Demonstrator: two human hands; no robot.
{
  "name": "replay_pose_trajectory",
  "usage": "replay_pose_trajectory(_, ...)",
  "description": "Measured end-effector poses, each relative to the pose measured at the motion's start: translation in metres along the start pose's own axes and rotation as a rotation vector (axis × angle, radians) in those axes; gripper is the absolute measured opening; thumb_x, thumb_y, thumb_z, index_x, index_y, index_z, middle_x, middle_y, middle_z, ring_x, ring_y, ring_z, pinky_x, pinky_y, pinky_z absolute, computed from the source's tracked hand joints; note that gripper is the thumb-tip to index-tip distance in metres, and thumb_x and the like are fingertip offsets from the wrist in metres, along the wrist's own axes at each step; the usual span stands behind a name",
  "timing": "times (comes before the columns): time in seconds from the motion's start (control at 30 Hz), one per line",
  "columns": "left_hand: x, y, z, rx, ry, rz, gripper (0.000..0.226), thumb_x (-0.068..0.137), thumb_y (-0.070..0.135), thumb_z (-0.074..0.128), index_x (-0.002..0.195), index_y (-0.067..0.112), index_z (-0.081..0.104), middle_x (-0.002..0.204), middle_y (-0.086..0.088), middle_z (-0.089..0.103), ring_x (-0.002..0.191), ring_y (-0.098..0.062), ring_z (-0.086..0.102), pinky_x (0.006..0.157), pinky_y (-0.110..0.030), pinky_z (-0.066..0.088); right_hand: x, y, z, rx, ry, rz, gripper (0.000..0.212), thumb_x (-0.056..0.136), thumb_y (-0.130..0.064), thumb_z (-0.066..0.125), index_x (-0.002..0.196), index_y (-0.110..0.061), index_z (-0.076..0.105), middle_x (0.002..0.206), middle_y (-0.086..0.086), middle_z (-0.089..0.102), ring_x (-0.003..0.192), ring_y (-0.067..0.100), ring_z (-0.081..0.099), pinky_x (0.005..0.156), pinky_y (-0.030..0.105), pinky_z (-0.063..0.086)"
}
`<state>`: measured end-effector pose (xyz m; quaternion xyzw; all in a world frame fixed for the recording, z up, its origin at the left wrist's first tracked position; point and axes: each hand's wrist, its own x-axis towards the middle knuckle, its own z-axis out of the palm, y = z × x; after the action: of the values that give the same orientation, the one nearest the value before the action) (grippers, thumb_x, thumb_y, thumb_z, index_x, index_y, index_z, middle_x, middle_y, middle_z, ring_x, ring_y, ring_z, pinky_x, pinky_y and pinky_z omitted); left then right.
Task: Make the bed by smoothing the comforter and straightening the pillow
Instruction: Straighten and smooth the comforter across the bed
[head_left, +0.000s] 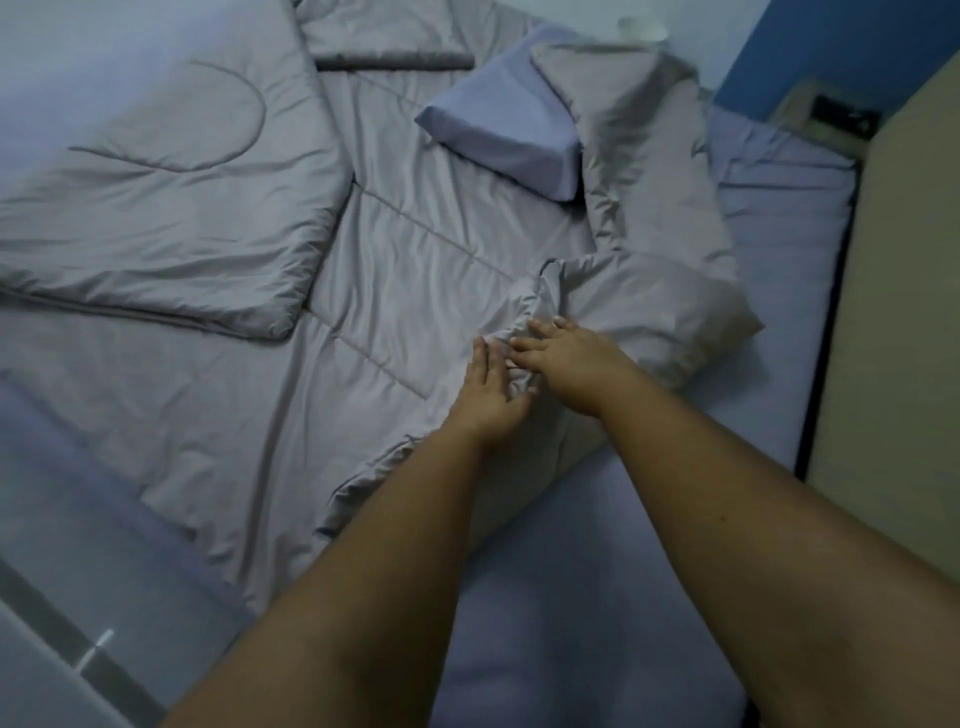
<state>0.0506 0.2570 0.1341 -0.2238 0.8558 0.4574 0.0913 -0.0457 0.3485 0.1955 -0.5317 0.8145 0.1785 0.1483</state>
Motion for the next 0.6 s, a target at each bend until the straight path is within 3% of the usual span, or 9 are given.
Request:
replay_pose_trajectory(0.37,-0.090,0.091,0.109,0.057,-0.126,0.054,0.073,0.101,0.049,0.025,0.153,0.014,-0.011,0.159,0.000,-0.023,0.149,-0.015,-0.014,0.120,-0.033,-0.001,-0.218,0.040,0.060,-0.108,-0.113,0.096,0.053,0.097,-0.004,0.035,0.148,-0.019,0.033,0.159,-0.005,0.019,0.148,0.018,0.008,0.119,0.031,0.005)
replay_pose_trajectory(0.6,-0.110,0.108,0.177,0.145,-0.256,0.091,0.071,0.101,0.050,0.023,0.153,0.015,-0.011,0.160,0.000,-0.023,0.149,-0.019,-0.013,0.121,-0.035,-0.001,-0.292,0.035,0.135,-0.036,-0.515,0.219,0.051,0.099,-0.030,0.038,0.149,-0.026,0.029,0.161,0.001,0.012,0.146,0.025,0.017,0.119,0.039,0.019)
